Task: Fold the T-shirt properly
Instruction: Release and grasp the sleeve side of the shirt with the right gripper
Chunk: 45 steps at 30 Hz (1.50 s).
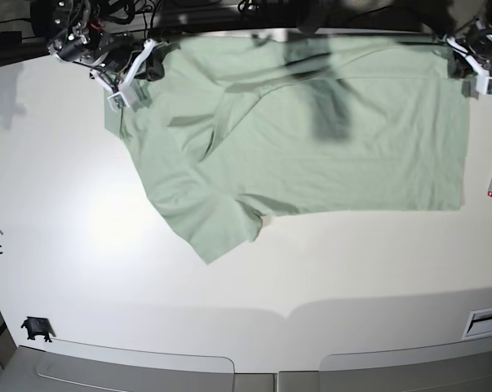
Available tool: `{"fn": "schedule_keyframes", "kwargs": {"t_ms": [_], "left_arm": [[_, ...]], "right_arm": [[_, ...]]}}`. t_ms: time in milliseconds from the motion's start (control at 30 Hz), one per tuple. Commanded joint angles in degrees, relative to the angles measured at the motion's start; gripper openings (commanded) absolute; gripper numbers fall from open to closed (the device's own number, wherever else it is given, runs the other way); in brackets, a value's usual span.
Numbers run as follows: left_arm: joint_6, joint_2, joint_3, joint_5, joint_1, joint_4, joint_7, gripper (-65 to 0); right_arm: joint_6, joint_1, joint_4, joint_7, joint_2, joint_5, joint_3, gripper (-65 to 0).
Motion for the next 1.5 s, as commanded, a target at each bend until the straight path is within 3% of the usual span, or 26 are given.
{"fn": "schedule_keyframes", "kwargs": {"t_ms": [0,100,167,200,267,300,367,433,533,767,933,1167,1233,1333,1467], "left_arm": [[-0.2,-0.96,-1.75,-1.53,0.22,2.45,-1.27,-60.2],[-0.2,-0.96,-5.01,-4.57,0.22,6.58,-1.27,-48.8],[-0.2,-0.96,-6.05,-5.66,0.2,8.44,-1.49,-47.3],[-0.22,-0.94,-6.14,-5.68,0.22,9.03,-1.86,-47.3],[-0.22,-0.74,-6.14,-5.66,0.2,9.27,-2.67,-47.3],[-0.22,-0.61,-6.14,-5.46,0.22,9.25,-2.82,-47.3],[-0.22,-0.61,-6.14,-5.46,0.28,9.2,-2.73,-47.3],[-0.22,-0.61,-6.14,-5.46,0.37,9.2,-2.51,-47.3],[-0.24,-0.63,-6.14,-5.46,0.35,9.2,-2.56,-47.3],[-0.24,-0.63,-6.12,-5.49,0.35,9.2,-2.62,-47.3],[-0.24,-0.61,-6.12,-5.49,0.35,9.2,-2.6,-47.3],[-0.24,-0.63,-6.12,-5.46,0.35,9.2,-2.58,-47.3],[-0.24,-0.63,-6.12,-5.44,0.33,9.2,-2.58,-47.3],[-0.24,-0.66,-6.12,-4.72,0.07,9.16,-2.6,-47.3],[-0.24,-0.66,-6.12,-4.09,-4.04,5.42,-2.6,-47.3]], "right_arm": [[-0.17,0.5,3.13,1.36,0.83,1.25,0.7,-65.0],[-0.2,2.62,9.11,3.43,0.81,1.25,1.18,-65.0],[-0.2,5.03,11.91,5.18,0.81,0.96,1.16,-65.0],[-0.2,6.43,12.66,6.05,0.81,0.7,1.16,-60.0],[-0.2,9.62,12.68,9.73,0.76,-1.68,1.16,-41.1],[-0.52,11.17,12.48,12.02,0.59,-3.85,1.16,-35.2],[-4.04,14.58,11.3,15.56,0.37,-8.46,1.16,-32.9],[-4.96,18.27,7.3,16.87,0.79,-12.13,1.16,-32.9],[-4.66,24.68,-4.17,17.51,2.67,-10.49,1.16,-32.9],[3.04,43.98,-39.26,16.83,5.9,-1.4,1.09,-32.9],[8.33,52.76,-57.72,11.26,4.9,6.69,-1.2,-32.9],[8.76,53.48,-61.31,10.4,1.22,8.72,-7.89,-33.1],[8.76,53.51,-61.29,10.4,0.55,8.7,-8.92,-39.4],[8.76,53.51,-61.29,10.38,0.37,8.7,-9.18,-65.0],[8.76,53.51,-61.29,10.45,0.66,8.68,-9.03,-65.0]]}}
